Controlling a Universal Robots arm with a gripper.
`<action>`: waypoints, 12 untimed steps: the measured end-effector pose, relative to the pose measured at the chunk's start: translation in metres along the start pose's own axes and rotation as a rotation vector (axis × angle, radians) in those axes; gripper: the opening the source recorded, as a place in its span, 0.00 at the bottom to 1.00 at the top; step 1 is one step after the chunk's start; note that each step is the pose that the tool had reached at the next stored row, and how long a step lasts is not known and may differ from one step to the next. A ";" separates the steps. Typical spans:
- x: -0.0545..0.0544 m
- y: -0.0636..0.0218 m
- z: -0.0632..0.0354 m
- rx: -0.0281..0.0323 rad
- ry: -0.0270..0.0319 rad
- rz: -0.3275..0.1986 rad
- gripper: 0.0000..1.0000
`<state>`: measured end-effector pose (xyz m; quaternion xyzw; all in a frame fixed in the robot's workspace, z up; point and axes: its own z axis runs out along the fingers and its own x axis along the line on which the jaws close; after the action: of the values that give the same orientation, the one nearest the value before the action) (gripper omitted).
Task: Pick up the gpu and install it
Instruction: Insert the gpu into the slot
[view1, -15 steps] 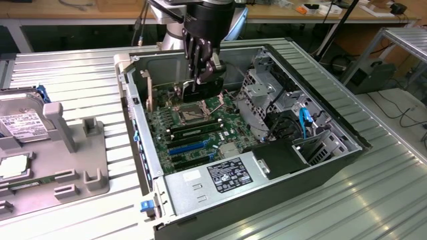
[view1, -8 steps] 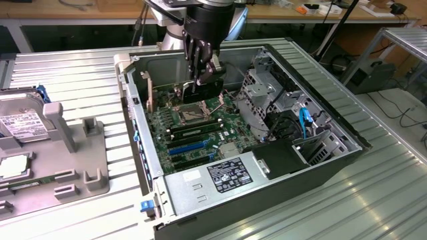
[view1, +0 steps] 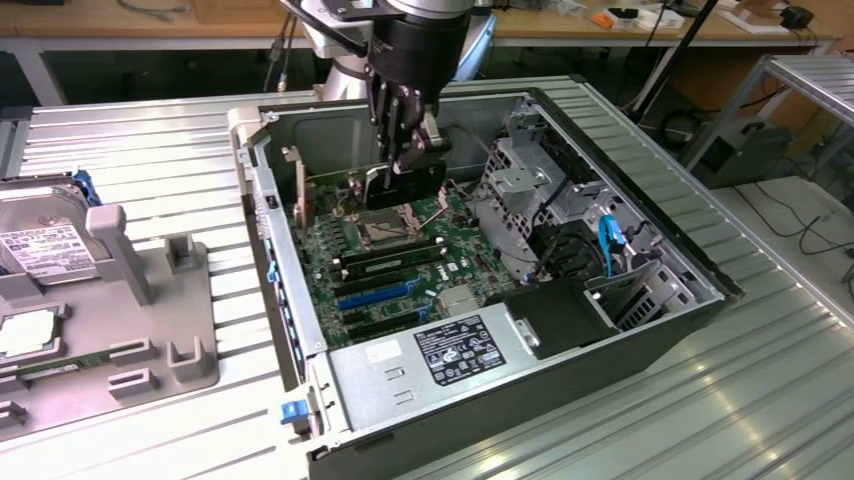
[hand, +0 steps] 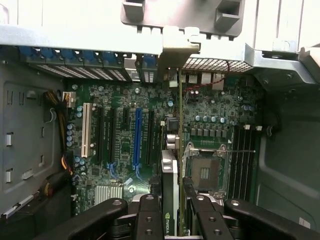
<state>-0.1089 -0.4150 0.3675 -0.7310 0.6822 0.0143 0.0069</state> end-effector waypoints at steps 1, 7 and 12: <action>0.000 -0.0001 0.0007 0.0000 -0.0001 0.000 0.27; 0.000 -0.0002 0.0031 0.0000 0.0000 0.000 0.27; 0.000 -0.0003 0.0035 -0.0001 0.0000 0.000 0.27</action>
<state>-0.1087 -0.4150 0.3639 -0.7310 0.6822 0.0144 0.0069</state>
